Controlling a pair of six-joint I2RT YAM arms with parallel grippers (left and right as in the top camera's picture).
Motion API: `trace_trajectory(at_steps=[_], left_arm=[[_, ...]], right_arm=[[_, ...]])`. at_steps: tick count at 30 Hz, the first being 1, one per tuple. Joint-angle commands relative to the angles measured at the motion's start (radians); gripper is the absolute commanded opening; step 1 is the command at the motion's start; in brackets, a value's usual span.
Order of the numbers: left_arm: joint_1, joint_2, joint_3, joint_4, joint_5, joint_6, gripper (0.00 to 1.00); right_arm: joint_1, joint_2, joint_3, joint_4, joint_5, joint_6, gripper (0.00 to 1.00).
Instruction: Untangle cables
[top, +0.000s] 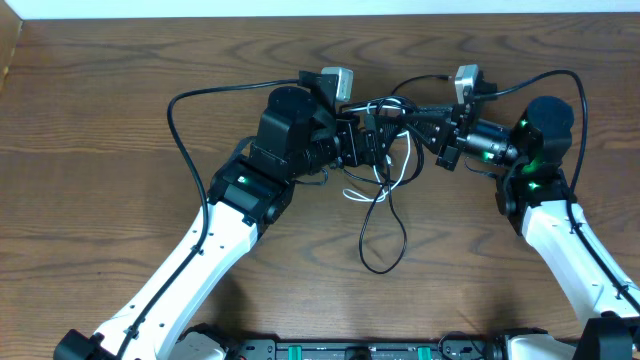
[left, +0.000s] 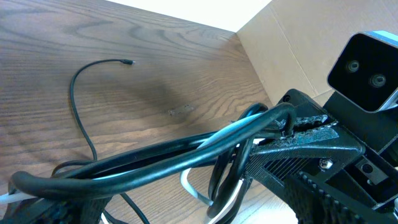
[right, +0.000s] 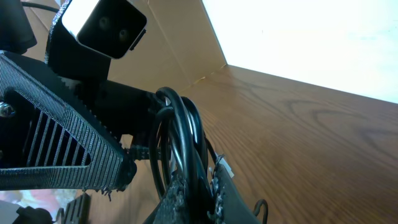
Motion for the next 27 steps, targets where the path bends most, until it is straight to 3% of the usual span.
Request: trace_trajectory(at_steps=[1, 8, 19, 24, 26, 27], left_arm=[[-0.001, -0.002, 0.006, 0.005, -0.013, -0.005, 0.88], [-0.001, -0.002, 0.006, 0.004, -0.052, -0.005, 0.70], [-0.002, -0.002, 0.006, 0.009, -0.103, -0.005, 0.68], [-0.002, -0.002, 0.006, 0.016, -0.101, -0.005, 0.21], [-0.002, -0.002, 0.006, 0.019, -0.087, -0.005, 0.09], [-0.002, -0.002, 0.006, 0.019, -0.082, -0.005, 0.08]], right_arm=[[0.009, -0.012, 0.008, 0.006, -0.017, 0.013, 0.01], [0.011, -0.012, 0.008, 0.007, -0.050, 0.013, 0.01], [0.016, -0.012, 0.008, 0.055, -0.158, 0.013, 0.01], [0.043, -0.012, 0.008, 0.055, -0.164, 0.009, 0.01], [0.051, -0.012, 0.008, 0.055, -0.164, 0.001, 0.01], [0.055, -0.012, 0.008, 0.055, -0.162, -0.001, 0.01]])
